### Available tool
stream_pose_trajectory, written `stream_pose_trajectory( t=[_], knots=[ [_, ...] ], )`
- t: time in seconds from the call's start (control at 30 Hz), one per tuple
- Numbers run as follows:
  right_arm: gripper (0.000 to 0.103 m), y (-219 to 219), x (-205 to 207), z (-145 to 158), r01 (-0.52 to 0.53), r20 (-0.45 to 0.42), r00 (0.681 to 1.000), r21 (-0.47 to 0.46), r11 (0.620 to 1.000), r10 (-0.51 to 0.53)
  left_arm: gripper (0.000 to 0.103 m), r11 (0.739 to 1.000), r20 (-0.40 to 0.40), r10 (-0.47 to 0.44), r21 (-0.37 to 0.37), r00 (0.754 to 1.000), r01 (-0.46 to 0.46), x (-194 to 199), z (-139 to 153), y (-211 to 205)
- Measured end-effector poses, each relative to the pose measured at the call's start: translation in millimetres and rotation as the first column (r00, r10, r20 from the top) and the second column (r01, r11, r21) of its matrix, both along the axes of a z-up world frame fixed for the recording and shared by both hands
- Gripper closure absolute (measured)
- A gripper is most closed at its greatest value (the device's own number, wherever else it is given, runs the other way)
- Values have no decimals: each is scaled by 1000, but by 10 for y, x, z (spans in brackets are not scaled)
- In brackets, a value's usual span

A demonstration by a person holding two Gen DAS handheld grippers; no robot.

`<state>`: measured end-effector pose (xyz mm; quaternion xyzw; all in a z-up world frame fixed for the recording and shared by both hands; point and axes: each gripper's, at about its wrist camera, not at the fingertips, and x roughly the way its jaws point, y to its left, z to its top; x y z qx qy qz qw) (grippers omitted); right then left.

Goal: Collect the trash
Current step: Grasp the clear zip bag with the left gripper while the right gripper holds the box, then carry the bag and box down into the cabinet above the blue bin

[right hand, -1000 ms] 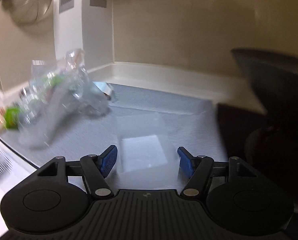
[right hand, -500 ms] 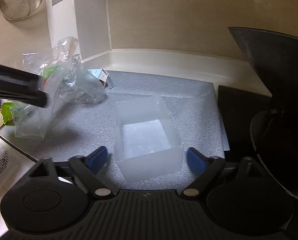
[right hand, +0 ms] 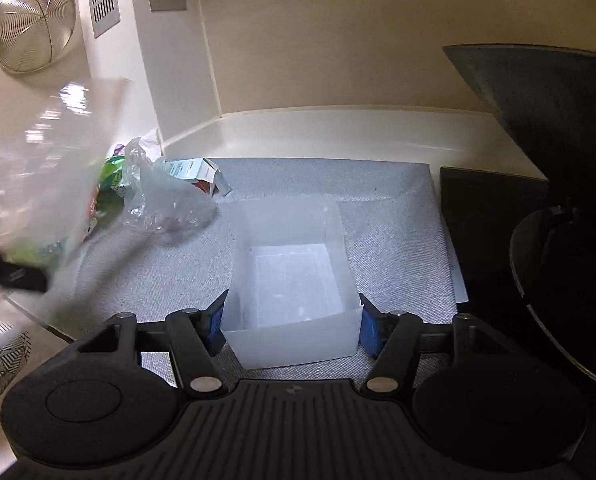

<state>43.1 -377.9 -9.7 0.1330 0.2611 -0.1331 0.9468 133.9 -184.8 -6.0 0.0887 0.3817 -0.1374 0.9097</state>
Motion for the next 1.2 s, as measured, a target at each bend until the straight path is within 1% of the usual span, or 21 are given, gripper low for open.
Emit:
stream_pose_trajectory(
  t=[0.1, 0.23, 0.3, 0.4, 0.5, 0.6, 0.63, 0.7, 0.73, 0.87, 0.93, 1.07, 1.2],
  knots=[
    [39, -26, 17, -1, -3, -5, 1000, 17, 1000, 3, 80, 999, 1, 31, -44, 1000, -31, -349, 55, 310],
    [39, -18, 14, -3, -5, -8, 1000, 16, 1000, 5, 80, 994, 6, 88, -68, 996, -88, -796, 100, 728],
    [39, -4, 10, -3, -12, -9, 1000, 13, 1000, 12, 80, 992, 22, 117, -57, 993, -115, -1027, 115, 901],
    [39, 22, 14, -2, -28, -10, 1000, 12, 1000, 28, 80, 986, 19, 157, -57, 987, -156, -1332, 115, 1178],
    [39, -7, 2, -4, -33, -1, 999, 32, 999, 33, 80, 977, 25, 207, -49, 978, -205, -1641, 90, 1472],
    [39, 57, -99, 18, -12, -11, 1000, 4, 1000, 12, 80, 971, 16, 235, -53, 972, -234, -1884, 58, 1744],
    [39, 93, -176, 44, -20, -4, 1000, 12, 1000, 20, 80, 968, 18, 246, -55, 969, -245, -1969, 56, 1830],
    [39, 199, -383, 127, -68, 30, 997, 46, 997, 66, 80, 963, 15, 264, -63, 964, -262, -2113, 41, 1969],
    [39, 274, -501, 176, -91, 48, 995, 47, 995, 89, 80, 960, 10, 272, -67, 962, -271, -2158, 30, 2034],
    [39, 582, -981, 347, -159, 105, 982, 3, 987, 158, 80, 950, 13, 306, -74, 952, -304, -2364, 28, 2225],
    [39, 702, -1208, 401, -187, 120, 975, 3, 982, 185, 80, 943, 13, 325, -73, 946, -324, -2454, 35, 2316],
    [39, 922, -1640, 440, -239, 130, 963, 9, 971, 236, 80, 930, 8, 365, -50, 931, -364, -2652, -12, 2455],
    [39, 1175, -2057, 431, -314, 114, 943, -10, 949, 314, 80, 914, -1, 405, -24, 914, -405, -2845, -131, 2633]
  ],
)
